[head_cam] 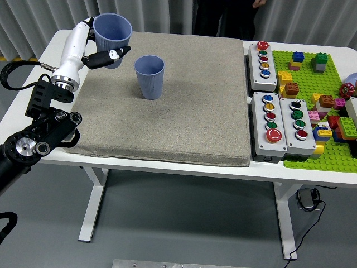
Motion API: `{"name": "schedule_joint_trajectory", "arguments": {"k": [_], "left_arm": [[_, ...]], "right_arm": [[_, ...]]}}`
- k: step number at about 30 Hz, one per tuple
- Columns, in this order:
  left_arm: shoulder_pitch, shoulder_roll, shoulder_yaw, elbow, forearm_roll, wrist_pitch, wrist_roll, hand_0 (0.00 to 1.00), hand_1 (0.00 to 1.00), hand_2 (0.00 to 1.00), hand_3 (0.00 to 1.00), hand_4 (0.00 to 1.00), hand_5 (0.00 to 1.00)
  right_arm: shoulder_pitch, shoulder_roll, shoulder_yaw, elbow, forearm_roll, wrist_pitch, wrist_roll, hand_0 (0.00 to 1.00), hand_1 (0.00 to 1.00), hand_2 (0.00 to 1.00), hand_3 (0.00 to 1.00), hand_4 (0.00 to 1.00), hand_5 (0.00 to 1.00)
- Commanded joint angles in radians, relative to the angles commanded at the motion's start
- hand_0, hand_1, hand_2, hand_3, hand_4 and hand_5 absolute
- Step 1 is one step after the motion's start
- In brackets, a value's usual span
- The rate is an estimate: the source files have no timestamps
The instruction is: Pick cup pour cup place
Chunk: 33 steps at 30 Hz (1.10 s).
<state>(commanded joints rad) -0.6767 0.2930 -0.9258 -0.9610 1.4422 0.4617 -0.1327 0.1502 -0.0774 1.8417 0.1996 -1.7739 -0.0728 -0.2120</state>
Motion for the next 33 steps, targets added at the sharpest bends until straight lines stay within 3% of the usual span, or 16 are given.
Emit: {"name": "schedule_joint_trajectory", "arguments": {"k": [9, 14, 18, 33], "left_arm": [[0.05, -0.02, -0.039, -0.01, 0.046, 0.017, -0.008, 0.493, 0.486, 0.516, 0.569, 0.852, 0.218], [0.079, -0.026, -0.055, -0.016, 0.024, 0.026, -0.023, 0.495, 0.486, 0.515, 0.569, 0.854, 0.23], [0.108, -0.039, -0.063, -0.013, -0.051, 0.024, -0.046, 0.495, 0.486, 0.515, 0.569, 0.854, 0.23], [0.214, -0.081, -0.044, -0.038, -0.106, 0.07, -0.087, 0.496, 0.483, 0.51, 0.566, 0.856, 0.249]], "right_arm": [[-0.001, 0.003, 0.002, 0.0, -0.003, 0.001, 0.0, 0.7, 0.71, 0.678, 0.639, 0.081, 0.339], [-0.002, 0.004, 0.002, 0.0, 0.0, -0.001, 0.0, 0.7, 0.711, 0.678, 0.639, 0.08, 0.339], [-0.003, 0.005, 0.003, 0.0, -0.001, -0.001, 0.0, 0.7, 0.711, 0.678, 0.639, 0.08, 0.339], [-0.005, 0.005, 0.009, 0.0, -0.012, 0.002, 0.0, 0.7, 0.71, 0.678, 0.64, 0.08, 0.337]]}}
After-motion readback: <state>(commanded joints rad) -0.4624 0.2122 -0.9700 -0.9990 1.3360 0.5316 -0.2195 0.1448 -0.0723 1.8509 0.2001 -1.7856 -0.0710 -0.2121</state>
